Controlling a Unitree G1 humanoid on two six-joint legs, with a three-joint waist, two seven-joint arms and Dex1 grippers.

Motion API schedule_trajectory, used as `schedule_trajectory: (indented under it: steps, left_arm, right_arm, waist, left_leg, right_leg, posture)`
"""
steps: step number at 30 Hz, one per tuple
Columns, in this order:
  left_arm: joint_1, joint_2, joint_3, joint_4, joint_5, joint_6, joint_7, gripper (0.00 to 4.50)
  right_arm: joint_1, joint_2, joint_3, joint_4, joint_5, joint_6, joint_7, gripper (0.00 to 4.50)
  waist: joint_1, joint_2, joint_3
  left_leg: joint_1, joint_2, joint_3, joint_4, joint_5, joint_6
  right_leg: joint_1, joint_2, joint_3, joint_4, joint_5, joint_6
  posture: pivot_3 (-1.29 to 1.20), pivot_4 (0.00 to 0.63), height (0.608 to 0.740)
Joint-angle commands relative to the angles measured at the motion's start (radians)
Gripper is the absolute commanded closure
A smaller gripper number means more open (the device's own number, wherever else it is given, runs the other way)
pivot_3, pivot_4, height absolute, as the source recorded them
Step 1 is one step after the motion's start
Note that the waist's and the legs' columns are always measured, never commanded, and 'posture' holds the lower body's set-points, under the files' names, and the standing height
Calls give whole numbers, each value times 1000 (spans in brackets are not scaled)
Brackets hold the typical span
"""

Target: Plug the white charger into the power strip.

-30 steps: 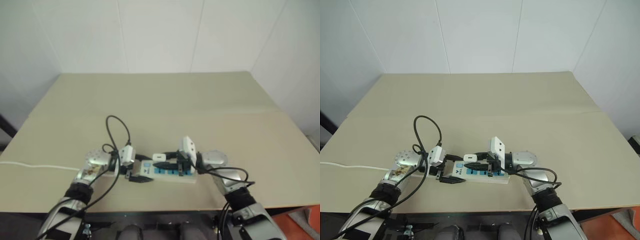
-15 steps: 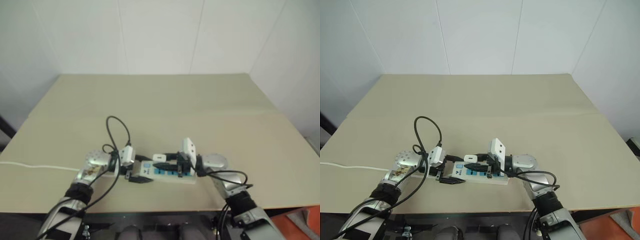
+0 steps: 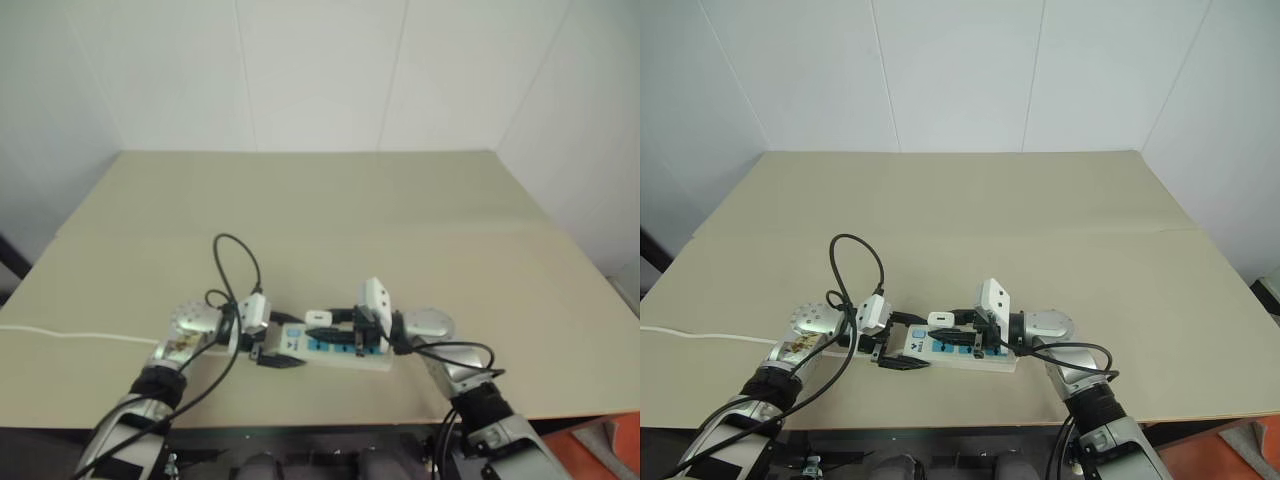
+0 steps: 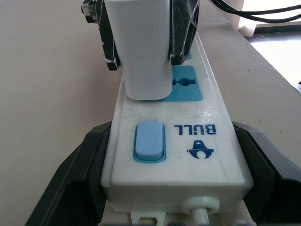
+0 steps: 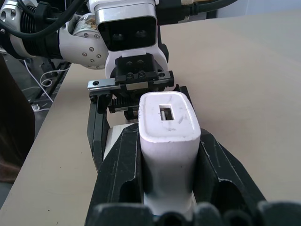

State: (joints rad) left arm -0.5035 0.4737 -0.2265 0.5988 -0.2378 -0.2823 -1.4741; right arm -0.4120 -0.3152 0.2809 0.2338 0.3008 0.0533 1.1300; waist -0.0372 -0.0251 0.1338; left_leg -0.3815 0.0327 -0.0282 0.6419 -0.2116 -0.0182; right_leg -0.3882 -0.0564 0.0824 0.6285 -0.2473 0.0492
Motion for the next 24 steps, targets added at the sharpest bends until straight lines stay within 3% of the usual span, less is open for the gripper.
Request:
schedule_trajectory:
  steps: [1,11,24]
  left_arm:
    - [31,81,12,65,59,2,1,1211]
    - [39,82,18,55,53,10,11,1211]
    - [140,122,38,-78,23,76,51,1211]
  right_arm:
    - [86,-98,21,153,-84,58,20,3398]
    - [65,-7,15,191,-72,-38,-36,3398]
    - [32,-18,88,258,-91,-24,14,3398]
  waist:
    - [0,0,-1]
    - [-6,-3,-3]
    - [-17,-13,-13]
  left_leg:
    - [0,0,0,0,0,0]
    - [3,1,0,-1,-1,0]
    - [14,3,1,-15,-1,0]
  right_leg:
    - [0,0,0,0,0,0]
    - [2,0,0,1,-2,-2]
    - [4,2,2,2,-7,-10]
  posture:
    - [0,150,740]
    - [0,150,740]
    - [0,150,740]
